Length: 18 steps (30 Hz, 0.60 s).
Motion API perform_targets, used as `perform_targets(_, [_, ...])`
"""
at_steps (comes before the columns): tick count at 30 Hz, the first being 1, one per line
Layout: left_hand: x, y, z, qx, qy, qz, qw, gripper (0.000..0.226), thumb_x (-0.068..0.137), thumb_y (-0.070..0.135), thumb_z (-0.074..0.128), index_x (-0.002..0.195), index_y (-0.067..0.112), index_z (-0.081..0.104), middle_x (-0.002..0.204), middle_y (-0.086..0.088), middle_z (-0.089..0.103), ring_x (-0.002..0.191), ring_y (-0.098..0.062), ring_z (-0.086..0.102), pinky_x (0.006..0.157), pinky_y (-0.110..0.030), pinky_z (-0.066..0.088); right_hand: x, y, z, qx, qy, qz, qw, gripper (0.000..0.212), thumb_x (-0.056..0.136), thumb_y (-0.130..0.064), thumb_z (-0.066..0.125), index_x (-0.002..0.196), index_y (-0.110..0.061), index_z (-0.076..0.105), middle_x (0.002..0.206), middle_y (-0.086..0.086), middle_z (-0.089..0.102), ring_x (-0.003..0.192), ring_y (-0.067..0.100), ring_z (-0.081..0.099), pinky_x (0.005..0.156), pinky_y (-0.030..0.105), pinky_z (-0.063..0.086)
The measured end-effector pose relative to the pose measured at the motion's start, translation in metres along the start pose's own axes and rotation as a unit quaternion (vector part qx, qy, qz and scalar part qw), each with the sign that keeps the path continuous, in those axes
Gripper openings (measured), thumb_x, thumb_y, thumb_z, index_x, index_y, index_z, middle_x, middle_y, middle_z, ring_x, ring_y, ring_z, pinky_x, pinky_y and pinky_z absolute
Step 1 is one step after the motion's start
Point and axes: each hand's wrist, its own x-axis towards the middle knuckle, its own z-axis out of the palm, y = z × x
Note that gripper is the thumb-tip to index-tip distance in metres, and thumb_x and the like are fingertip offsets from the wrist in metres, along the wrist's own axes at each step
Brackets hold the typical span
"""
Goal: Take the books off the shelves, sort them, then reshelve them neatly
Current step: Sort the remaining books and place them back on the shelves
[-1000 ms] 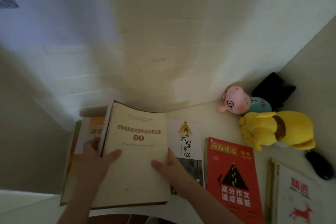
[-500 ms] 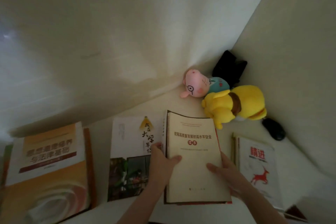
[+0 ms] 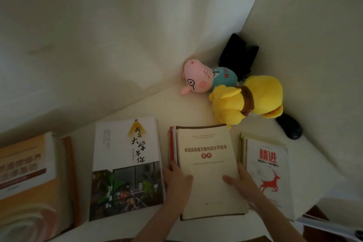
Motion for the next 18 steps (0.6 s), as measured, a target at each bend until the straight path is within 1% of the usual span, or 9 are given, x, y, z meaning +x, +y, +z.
perform_targets(2, [0.001, 0.007, -0.001, 0.06, -0.001, 0.013, 0.998, 0.082, 0.093, 0.022, 0.055, 0.151, 0.009, -0.001, 0.15, -0.013, 0.003, 0.142, -0.026, 0.014, 0.117, -0.035, 0.02, 0.003, 0.0, 0.002, -0.031, 0.007, -0.005, 0.999, 0.064, 0.085, -0.007, 0.067, 0.141, -0.02, 0.036, 0.122, 0.005, 0.056, 0.105, 0.025, 0.059, 0.079, 0.039, 0.055])
perform_targets(4, [0.004, 0.014, -0.004, 0.066, -0.004, 0.027, 0.997, 0.083, 0.096, 0.024, 0.051, 0.15, 0.009, -0.011, 0.156, -0.013, -0.004, 0.145, -0.027, 0.004, 0.117, -0.036, 0.013, 0.005, 0.001, 0.002, -0.084, 0.02, -0.005, 0.996, 0.074, 0.081, -0.021, 0.074, 0.142, -0.03, 0.033, 0.133, 0.006, 0.042, 0.12, 0.029, 0.047, 0.097, 0.053, 0.047])
perform_targets(6, [0.007, 0.018, -0.008, 0.023, -0.024, 0.016, 0.999, 0.083, 0.098, 0.026, 0.047, 0.149, 0.008, -0.015, 0.158, -0.012, 0.0, 0.145, -0.028, 0.01, 0.115, -0.038, 0.019, 0.007, 0.003, 0.001, -0.097, -0.003, 0.008, 0.995, 0.081, 0.075, -0.03, 0.078, 0.141, -0.033, 0.032, 0.138, 0.005, 0.036, 0.125, 0.029, 0.042, 0.104, 0.056, 0.041])
perform_targets(8, [0.01, 0.018, -0.008, -0.016, -0.035, 0.007, 0.999, 0.082, 0.098, 0.028, 0.046, 0.149, 0.007, -0.016, 0.157, -0.013, 0.009, 0.142, -0.028, 0.024, 0.112, -0.039, 0.028, 0.01, 0.0, 0.002, -0.05, -0.032, 0.015, 0.998, 0.074, 0.079, -0.028, 0.076, 0.139, -0.029, 0.034, 0.135, 0.006, 0.048, 0.118, 0.027, 0.054, 0.099, 0.052, 0.048])
perform_targets(10, [0.011, 0.016, -0.006, -0.016, -0.03, -0.002, 0.999, 0.082, 0.098, 0.032, 0.045, 0.149, 0.005, -0.014, 0.155, -0.016, 0.019, 0.137, -0.029, 0.033, 0.11, -0.042, 0.035, 0.014, -0.003, 0.006, -0.013, -0.043, 0.016, 0.999, 0.059, 0.085, -0.03, 0.069, 0.136, -0.024, 0.039, 0.128, 0.004, 0.058, 0.111, 0.025, 0.06, 0.095, 0.049, 0.051])
perform_targets(11, [0.013, 0.015, -0.006, -0.017, -0.027, -0.012, 0.999, 0.083, 0.098, 0.035, 0.044, 0.148, 0.004, -0.013, 0.153, -0.017, 0.023, 0.136, -0.03, 0.036, 0.109, -0.044, 0.037, 0.016, -0.005, 0.009, -0.003, -0.028, 0.009, 1.0, 0.055, 0.086, -0.034, 0.066, 0.134, -0.022, 0.042, 0.126, 0.004, 0.06, 0.109, 0.024, 0.062, 0.094, 0.049, 0.052])
perform_targets(13, [0.017, 0.013, -0.008, -0.024, -0.024, -0.035, 0.999, 0.082, 0.097, 0.039, 0.044, 0.149, 0.002, -0.008, 0.149, -0.017, 0.031, 0.132, -0.032, 0.041, 0.107, -0.044, 0.038, 0.018, -0.006, 0.013, -0.019, 0.011, -0.004, 1.0, 0.057, 0.085, -0.042, 0.064, 0.134, -0.02, 0.043, 0.127, 0.005, 0.059, 0.109, 0.025, 0.061, 0.095, 0.051, 0.051])
perform_targets(15, [0.021, 0.01, -0.011, -0.05, -0.006, -0.046, 0.998, 0.072, 0.097, 0.038, 0.044, 0.148, 0.001, 0.009, 0.142, -0.017, 0.042, 0.124, -0.031, 0.049, 0.102, -0.043, 0.044, 0.019, 0.0, 0.019, -0.052, 0.039, -0.013, 0.998, 0.066, 0.085, -0.044, 0.064, 0.141, -0.02, 0.038, 0.133, 0.006, 0.054, 0.116, 0.026, 0.057, 0.098, 0.053, 0.048])
perform_targets(18, [0.022, 0.008, -0.014, -0.056, 0.02, -0.05, 0.997, 0.05, 0.099, 0.032, 0.044, 0.136, 0.001, 0.033, 0.124, -0.015, 0.056, 0.107, -0.027, 0.059, 0.085, -0.035, 0.052, 0.017, 0.004, 0.031, -0.083, 0.076, -0.018, 0.993, 0.07, 0.086, -0.039, 0.064, 0.145, -0.023, 0.029, 0.14, 0.006, 0.044, 0.126, 0.029, 0.045, 0.103, 0.056, 0.042])
